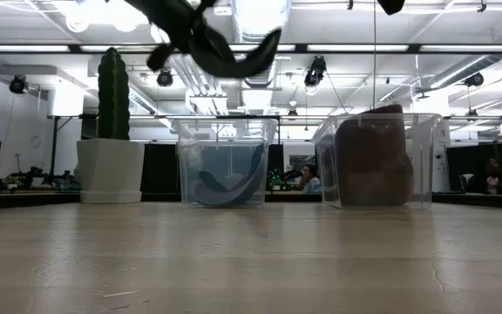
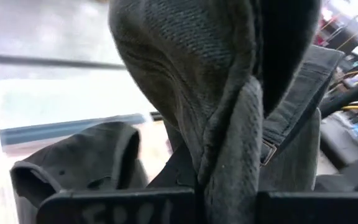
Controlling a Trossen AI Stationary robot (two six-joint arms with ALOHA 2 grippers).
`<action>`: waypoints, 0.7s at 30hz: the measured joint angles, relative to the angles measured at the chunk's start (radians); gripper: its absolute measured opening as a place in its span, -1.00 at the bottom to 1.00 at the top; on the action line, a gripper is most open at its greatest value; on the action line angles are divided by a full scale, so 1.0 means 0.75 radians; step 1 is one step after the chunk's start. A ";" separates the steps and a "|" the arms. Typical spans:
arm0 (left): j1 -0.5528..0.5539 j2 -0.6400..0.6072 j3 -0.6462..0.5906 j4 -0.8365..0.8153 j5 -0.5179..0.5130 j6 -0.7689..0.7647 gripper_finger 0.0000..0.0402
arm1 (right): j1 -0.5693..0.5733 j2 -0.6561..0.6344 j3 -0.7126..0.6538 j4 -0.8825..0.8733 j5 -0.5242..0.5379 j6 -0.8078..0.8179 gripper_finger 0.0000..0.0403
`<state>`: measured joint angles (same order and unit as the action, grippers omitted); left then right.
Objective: Pick & Place hat
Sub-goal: Put the black cap into the left transparent bin
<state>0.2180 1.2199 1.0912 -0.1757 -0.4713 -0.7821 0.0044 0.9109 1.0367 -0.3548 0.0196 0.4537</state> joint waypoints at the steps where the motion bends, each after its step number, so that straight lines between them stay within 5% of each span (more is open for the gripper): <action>1: 0.047 0.027 0.000 0.005 0.046 0.000 -0.99 | 0.000 -0.003 0.000 -0.001 0.002 -0.002 -0.66; 10: 0.368 0.252 -0.001 0.014 0.321 -0.116 -0.99 | 0.000 -0.011 -0.005 -0.003 0.006 0.003 -0.68; 21: 0.407 0.369 -0.001 0.014 0.433 -0.179 -0.88 | 0.000 -0.011 -0.008 -0.005 0.009 0.003 -0.67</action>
<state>0.5232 1.4968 1.0904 -0.1654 -0.1467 -0.9163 0.0044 0.9028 1.0309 -0.3584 0.0265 0.4561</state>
